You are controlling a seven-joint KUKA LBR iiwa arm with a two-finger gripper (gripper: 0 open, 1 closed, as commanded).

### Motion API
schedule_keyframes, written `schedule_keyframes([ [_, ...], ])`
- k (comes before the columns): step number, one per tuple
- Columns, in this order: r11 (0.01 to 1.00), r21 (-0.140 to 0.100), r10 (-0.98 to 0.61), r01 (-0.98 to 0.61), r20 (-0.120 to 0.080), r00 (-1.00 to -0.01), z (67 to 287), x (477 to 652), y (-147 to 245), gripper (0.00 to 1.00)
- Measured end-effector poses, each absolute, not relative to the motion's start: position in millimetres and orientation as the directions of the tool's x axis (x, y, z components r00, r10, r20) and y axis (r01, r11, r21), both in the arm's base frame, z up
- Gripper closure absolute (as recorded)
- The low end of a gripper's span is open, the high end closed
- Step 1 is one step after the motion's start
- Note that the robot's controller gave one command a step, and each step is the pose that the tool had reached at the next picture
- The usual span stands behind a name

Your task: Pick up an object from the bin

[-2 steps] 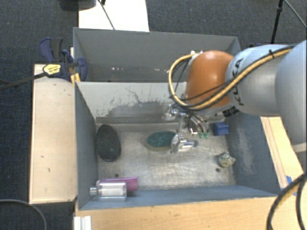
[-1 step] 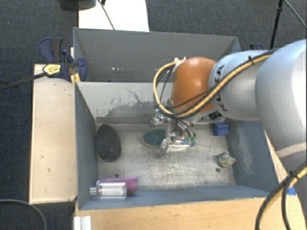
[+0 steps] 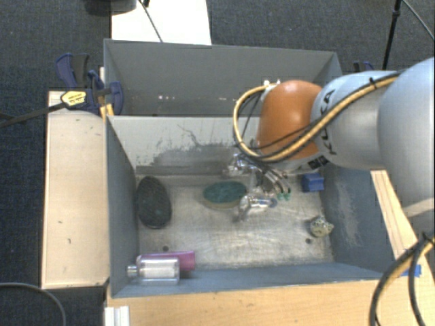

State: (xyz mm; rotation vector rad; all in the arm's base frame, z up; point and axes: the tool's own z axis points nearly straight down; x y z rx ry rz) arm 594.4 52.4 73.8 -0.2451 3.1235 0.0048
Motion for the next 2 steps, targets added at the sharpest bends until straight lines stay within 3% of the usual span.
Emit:
schedule_keyframes([
  [1, 0.988, 0.001, -0.156, -0.156, -0.022, -0.988, 76, 597.1, 53, 1.0],
  [2, 0.988, 0.0, -0.153, -0.153, -0.011, -0.988, 154, 599.8, 53, 1.0],
])
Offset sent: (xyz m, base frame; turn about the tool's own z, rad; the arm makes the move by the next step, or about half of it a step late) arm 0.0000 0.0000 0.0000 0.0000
